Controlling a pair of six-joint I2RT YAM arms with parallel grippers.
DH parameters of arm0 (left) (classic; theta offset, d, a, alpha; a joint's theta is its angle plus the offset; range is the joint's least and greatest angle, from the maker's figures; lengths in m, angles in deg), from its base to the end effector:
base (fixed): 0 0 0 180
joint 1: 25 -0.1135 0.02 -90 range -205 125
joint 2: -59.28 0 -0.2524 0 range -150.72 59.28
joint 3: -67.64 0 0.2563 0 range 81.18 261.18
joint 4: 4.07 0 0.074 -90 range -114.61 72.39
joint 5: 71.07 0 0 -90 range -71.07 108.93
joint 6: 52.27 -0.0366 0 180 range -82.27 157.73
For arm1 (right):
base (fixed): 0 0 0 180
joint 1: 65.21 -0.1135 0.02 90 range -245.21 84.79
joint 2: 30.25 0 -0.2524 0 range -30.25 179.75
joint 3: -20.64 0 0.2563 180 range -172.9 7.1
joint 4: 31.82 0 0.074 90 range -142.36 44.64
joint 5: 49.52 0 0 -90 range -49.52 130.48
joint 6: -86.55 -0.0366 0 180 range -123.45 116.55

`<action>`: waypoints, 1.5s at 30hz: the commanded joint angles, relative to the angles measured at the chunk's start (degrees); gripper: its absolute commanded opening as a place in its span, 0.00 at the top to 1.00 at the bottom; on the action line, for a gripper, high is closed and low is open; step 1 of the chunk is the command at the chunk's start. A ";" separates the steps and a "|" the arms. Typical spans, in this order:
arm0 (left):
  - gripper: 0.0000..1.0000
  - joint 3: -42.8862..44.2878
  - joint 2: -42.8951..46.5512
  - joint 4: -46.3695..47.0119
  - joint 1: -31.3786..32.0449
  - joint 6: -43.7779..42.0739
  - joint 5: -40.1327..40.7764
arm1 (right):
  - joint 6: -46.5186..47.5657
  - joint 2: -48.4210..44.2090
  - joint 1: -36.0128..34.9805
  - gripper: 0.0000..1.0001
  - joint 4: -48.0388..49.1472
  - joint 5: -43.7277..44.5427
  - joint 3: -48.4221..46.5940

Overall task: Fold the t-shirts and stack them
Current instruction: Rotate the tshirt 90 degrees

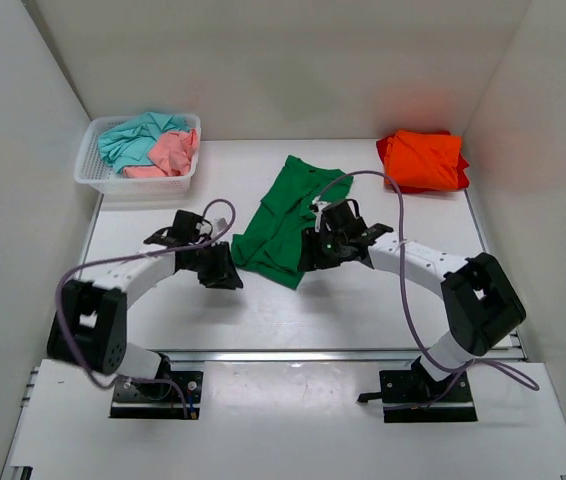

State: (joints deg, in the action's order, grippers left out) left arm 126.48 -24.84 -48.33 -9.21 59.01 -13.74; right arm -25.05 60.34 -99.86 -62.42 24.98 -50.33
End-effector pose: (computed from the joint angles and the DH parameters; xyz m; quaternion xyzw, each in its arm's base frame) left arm 0.2473 -0.0904 0.1569 0.0047 0.9457 -0.3166 0.0736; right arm 0.2691 0.1979 0.1959 -0.1515 0.9205 0.2707 0.2375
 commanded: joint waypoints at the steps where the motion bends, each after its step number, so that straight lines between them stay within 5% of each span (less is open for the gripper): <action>1: 0.57 -2.74 13.42 12.93 -1.29 5.68 9.08 | -6.33 -4.54 1.42 0.61 10.80 1.81 3.45; 9: 0.49 -9.26 17.16 23.16 -2.69 12.56 24.75 | -21.88 -4.81 2.14 0.62 20.57 0.30 9.26; 33: 0.50 -9.88 2.73 36.69 -1.38 15.81 22.82 | -25.94 5.21 1.25 0.59 23.56 -0.84 9.97; 38: 0.60 -8.12 -0.34 37.93 -1.20 16.34 20.81 | -24.89 7.06 1.34 0.61 23.75 -1.98 8.56; 45: 0.88 -6.71 0.00 37.67 -1.46 16.60 18.61 | -23.22 6.62 1.43 0.78 21.29 -1.19 7.25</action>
State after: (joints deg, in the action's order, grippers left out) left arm 117.85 -26.13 -11.94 -10.79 75.58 7.12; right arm -49.44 67.85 -98.53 -41.63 23.45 -40.89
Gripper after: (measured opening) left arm 0.143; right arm 0.225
